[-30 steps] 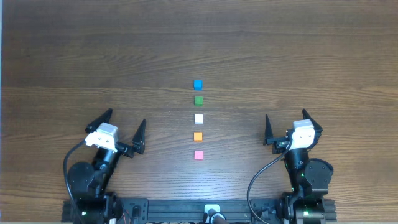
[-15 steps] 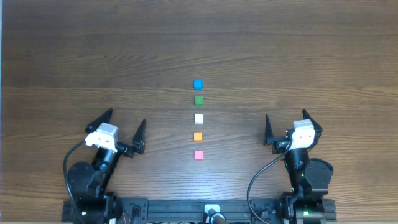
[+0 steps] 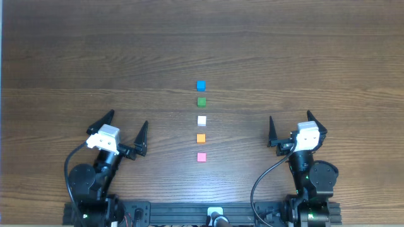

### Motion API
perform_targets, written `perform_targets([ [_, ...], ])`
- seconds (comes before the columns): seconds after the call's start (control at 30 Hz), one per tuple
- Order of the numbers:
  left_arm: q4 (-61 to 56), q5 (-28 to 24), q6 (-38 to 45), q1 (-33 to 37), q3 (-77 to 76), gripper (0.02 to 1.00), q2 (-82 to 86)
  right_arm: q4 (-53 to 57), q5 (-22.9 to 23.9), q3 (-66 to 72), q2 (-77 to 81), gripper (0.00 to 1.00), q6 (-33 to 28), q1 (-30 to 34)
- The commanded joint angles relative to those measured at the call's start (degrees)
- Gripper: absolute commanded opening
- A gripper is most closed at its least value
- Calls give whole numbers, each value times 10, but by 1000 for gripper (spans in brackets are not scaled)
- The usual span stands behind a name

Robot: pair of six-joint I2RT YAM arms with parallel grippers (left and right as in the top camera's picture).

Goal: Stack Cubes

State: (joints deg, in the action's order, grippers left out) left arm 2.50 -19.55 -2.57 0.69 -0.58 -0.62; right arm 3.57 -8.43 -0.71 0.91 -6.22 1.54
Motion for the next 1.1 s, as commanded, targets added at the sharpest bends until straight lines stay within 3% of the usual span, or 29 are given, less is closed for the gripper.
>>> perform_targets([
  [0.03,1,-5,7,-3,2,996,3,1,6,4,-3,991,-3,-4],
  [0.23,-1,-7,4,-3,2,1000,2,1,6,4,-3,993,-3,-4],
  [0.37,-30,-12,-95,-7,0,998,-7,1,6,4,-3,991,-3,-4],
  [0.53,-30,-80,-173,-45,-93,998,-95,1,6,4,-3,991,-3,-4],
  [0.87,278,-71,-198,-173,-442,993,-362,1,6,4,-3,991,-3,-4],
  [0.97,373,-34,-262,-238,-501,993,-441,1,6,4,-3,993,-3,-4],
  [1.1,410,11,-342,-306,-501,998,-484,1,6,4,-3,993,-3,-4],
])
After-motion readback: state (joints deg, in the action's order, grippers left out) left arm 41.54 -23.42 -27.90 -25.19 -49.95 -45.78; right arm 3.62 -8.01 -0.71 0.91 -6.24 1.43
